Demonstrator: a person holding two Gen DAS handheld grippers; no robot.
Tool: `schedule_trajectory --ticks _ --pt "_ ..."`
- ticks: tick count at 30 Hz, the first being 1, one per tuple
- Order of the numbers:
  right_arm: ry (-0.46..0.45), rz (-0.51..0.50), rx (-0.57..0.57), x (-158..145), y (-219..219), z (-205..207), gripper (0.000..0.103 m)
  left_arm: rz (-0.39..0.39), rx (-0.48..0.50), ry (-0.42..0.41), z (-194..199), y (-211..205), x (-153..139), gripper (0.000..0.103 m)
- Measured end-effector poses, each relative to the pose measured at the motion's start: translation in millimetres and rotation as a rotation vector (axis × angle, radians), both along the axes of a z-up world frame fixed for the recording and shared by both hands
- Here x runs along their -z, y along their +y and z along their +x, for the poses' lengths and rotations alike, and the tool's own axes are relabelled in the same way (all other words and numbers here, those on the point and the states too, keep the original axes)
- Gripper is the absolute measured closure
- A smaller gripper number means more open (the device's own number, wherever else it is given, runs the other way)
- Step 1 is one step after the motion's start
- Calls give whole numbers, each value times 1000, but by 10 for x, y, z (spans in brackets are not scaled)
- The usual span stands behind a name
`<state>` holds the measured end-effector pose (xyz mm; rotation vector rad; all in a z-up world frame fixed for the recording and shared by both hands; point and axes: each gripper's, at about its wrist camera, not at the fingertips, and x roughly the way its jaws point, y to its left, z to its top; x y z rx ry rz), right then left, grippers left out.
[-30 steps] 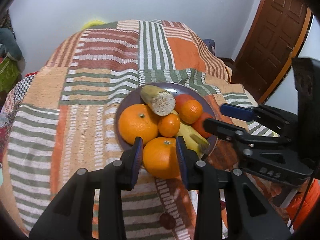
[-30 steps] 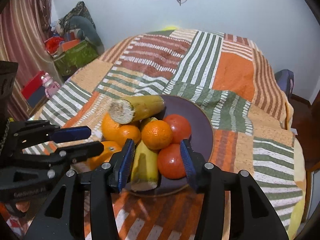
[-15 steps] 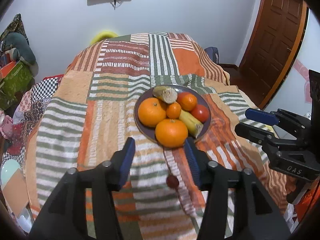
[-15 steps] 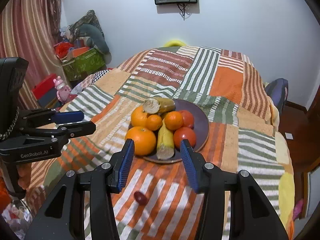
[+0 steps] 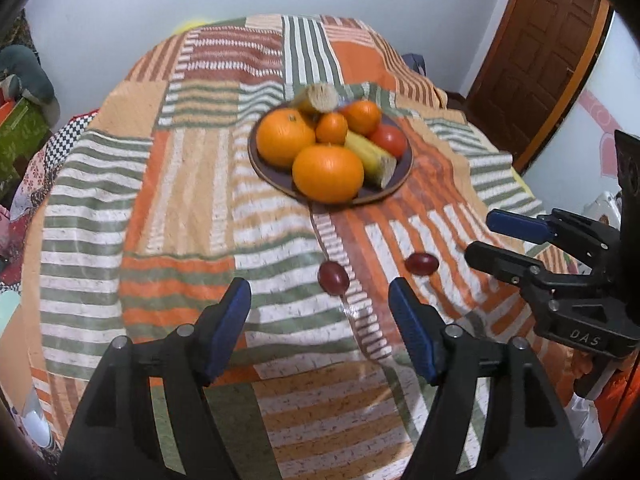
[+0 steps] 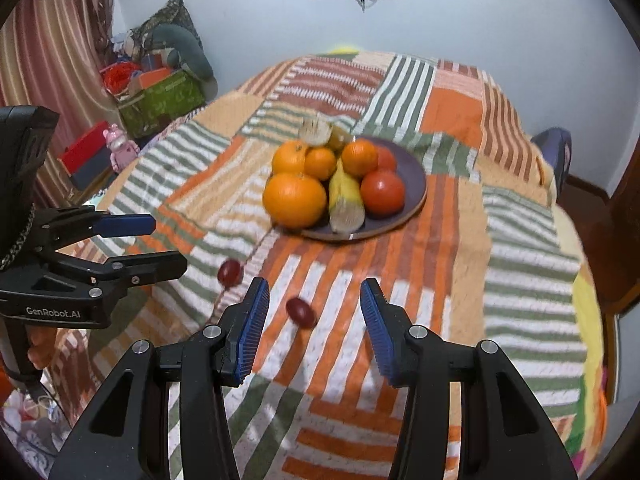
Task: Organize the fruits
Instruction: 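Open both grippers and move them toward the dark red grapes on the blanket, then grasp a dark red grape with the left gripper while the right gripper grasps another grape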
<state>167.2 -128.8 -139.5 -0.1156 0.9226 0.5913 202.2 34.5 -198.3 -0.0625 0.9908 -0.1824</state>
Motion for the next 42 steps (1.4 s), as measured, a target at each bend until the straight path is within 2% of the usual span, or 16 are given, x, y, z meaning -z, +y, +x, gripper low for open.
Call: schedule_trajectory --ticks 4,7,10,13,15,21,23,26,32,42 --pt "42 -15 -23 150 69 -4 59 -1 24 25 14 -59 149 47" --pt "75 -50 -35 266 138 20 68 -5 42 44 67 -100 259 58" --pt "100 -54 -47 335 163 55 70 -3 52 58 133 -130 350 67" --pt "117 -65 -68 389 198 78 76 -9 56 65 195 -135 406 69" --pt "115 -72 -79 397 220 83 76 -14 50 65 235 -119 427 69" --pt "107 -68 -83 399 223 123 83 -42 24 80 327 -88 477 76" --pt "107 -49 -76 382 205 137 83 -68 20 90 352 -79 488 82" --pt "94 -29 -68 330 177 142 84 -66 20 82 340 -89 467 82" --pt "63 -11 -45 204 89 165 84 -52 37 48 285 -108 313 82" --pt "3 26 -7 -32 -21 337 84 -49 40 -62 378 -142 -141 82"
